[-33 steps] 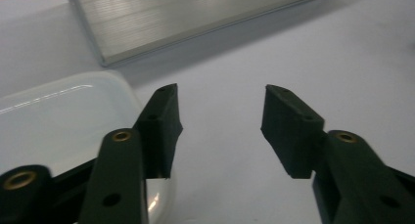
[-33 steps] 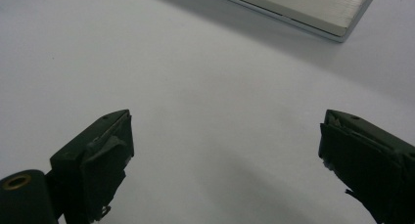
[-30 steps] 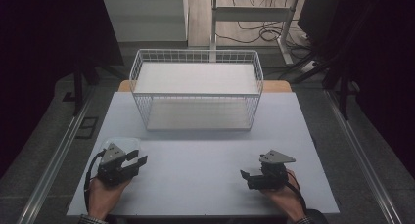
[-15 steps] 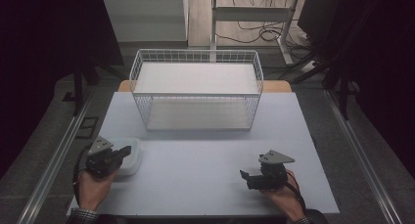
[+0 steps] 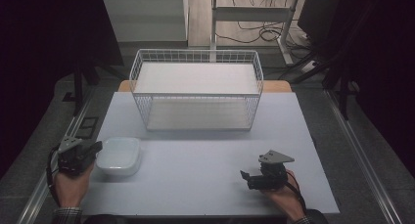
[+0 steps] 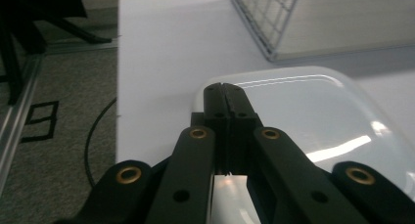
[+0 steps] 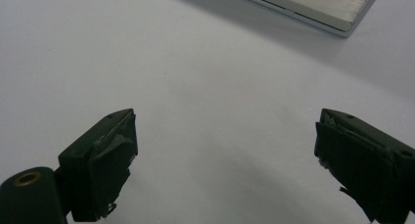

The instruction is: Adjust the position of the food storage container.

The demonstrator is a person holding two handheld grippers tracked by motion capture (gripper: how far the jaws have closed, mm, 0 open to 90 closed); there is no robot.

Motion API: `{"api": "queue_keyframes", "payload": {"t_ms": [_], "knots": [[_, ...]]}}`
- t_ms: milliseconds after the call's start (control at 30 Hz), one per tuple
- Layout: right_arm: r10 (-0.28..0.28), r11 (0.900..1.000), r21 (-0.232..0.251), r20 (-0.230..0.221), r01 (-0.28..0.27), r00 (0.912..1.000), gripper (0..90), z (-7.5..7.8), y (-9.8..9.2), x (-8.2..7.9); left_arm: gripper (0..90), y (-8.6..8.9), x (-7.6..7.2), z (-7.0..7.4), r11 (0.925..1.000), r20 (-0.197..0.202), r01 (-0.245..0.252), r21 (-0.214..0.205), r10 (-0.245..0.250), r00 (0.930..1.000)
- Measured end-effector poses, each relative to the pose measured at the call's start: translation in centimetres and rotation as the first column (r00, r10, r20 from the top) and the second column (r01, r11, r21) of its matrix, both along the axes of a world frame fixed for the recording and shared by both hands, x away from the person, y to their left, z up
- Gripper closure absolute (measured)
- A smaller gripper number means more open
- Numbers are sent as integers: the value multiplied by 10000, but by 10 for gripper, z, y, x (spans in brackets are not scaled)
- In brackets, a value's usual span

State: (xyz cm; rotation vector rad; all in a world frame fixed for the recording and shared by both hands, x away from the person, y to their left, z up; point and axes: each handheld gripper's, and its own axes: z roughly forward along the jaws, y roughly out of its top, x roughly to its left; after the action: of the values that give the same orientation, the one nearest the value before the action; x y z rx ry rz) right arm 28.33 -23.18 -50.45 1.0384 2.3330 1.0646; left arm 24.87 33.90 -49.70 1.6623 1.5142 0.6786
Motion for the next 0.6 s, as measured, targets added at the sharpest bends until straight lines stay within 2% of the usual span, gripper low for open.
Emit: {"api": "queue_keyframes", "payload": {"t_ms": [167, 233, 367, 500, 600], "knots": [[70, 9999, -107, 25, -70, 10000, 86, -1, 1, 0, 900, 7, 1, -8, 9996, -245, -274, 54, 275, 9993], [132, 9997, -189, 21, -132, 9999, 87, -1, 2, -1, 899, 9, 3, -15, 9991, -532, -378, 172, 387, 9978], [181, 9996, -198, 0, -181, 9998, 88, -1, 2, -1, 900, 9, 3, -19, 9988, -708, -387, 299, 407, 9967], [215, 9994, -259, -37, -216, 9998, 89, -2, 2, -1, 900, 9, 2, -20, 9989, -754, -381, 264, 400, 9963], [220, 9995, -242, -31, -221, 9998, 89, -2, 2, -1, 900, 4, 0, -21, 9997, -863, -200, 157, 213, 9960]]}}
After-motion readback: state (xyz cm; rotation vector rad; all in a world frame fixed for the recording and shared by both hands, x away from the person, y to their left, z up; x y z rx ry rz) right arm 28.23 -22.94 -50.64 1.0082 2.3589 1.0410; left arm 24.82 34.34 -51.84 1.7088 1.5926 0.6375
